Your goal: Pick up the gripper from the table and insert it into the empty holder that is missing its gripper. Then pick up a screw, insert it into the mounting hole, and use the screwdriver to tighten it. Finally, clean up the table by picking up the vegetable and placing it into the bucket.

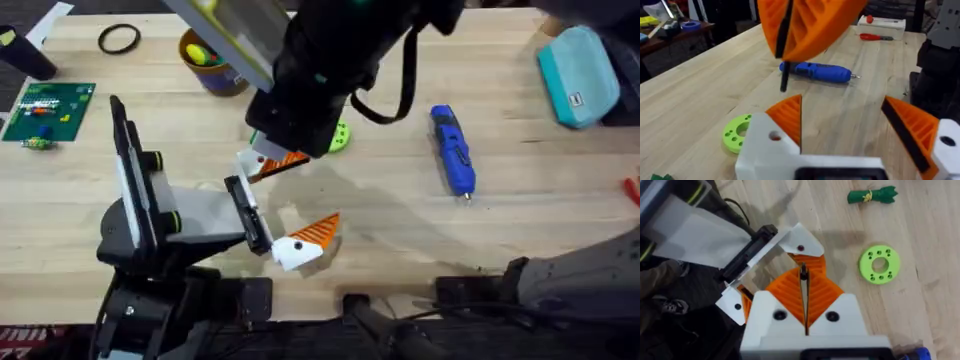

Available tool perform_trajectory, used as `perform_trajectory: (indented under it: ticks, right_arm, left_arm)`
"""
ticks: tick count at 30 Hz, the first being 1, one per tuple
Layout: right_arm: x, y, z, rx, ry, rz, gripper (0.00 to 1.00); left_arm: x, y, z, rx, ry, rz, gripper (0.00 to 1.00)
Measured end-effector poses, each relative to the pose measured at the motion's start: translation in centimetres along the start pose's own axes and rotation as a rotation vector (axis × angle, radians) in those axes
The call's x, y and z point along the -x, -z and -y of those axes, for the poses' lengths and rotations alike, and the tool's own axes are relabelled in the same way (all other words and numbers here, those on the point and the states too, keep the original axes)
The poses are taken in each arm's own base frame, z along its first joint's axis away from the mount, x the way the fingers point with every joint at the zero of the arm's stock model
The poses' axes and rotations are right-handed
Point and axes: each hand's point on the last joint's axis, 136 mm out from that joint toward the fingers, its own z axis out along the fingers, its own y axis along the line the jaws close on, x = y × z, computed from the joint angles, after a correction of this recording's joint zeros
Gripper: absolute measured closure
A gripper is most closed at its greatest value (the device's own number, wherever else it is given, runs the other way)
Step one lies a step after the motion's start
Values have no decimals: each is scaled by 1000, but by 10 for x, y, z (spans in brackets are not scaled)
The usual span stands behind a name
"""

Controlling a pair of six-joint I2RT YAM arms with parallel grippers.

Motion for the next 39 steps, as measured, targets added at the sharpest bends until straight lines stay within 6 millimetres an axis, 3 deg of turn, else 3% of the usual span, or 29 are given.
perform_trajectory:
  ticks: [8, 15, 32, 39]
  right_arm:
    - [16, 9, 2, -12, 8, 65, 992]
    - [14, 8, 1, -10, 7, 55, 992]
    - [6, -23, -9, 21, 23, -45, 992]
    - [2, -26, -11, 26, 23, -70, 992]
  left_arm:
    - [0, 0, 0, 0, 0, 0, 13]
    - [0, 0, 0, 0, 0, 0, 13]
    - [0, 0, 0, 0, 0, 0, 14]
    - [0, 0, 0, 0, 0, 0, 14]
